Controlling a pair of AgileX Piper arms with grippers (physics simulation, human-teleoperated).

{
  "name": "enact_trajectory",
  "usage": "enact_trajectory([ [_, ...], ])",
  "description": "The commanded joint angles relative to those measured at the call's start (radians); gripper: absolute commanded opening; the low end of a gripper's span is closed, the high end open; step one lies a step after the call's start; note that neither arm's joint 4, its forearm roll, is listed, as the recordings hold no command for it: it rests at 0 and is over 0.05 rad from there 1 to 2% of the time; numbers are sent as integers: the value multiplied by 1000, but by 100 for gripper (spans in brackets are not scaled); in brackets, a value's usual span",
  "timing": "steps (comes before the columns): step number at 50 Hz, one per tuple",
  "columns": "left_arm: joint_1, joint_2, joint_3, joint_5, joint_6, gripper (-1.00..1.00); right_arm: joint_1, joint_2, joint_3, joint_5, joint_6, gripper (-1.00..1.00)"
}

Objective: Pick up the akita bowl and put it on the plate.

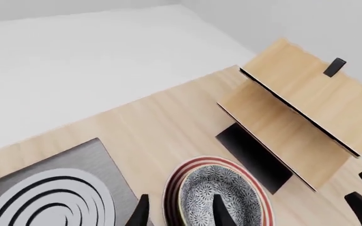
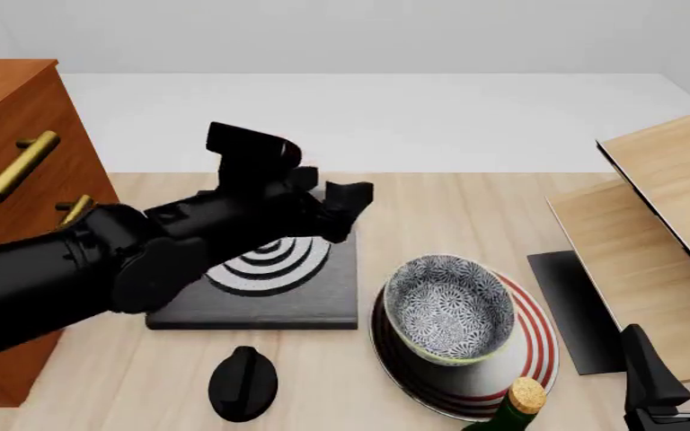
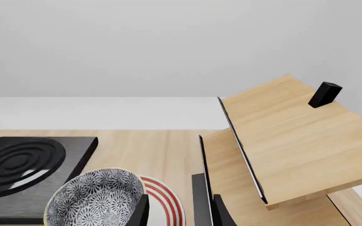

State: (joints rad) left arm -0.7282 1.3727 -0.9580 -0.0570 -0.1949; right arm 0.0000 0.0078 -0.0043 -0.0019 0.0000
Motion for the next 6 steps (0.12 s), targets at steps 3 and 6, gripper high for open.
enact_trajectory([
  [3,31,-143,79,12,17,100,0,0,0,0,0,100],
  [6,34,-147,87,7,18,100,0,0,0,0,0,100],
])
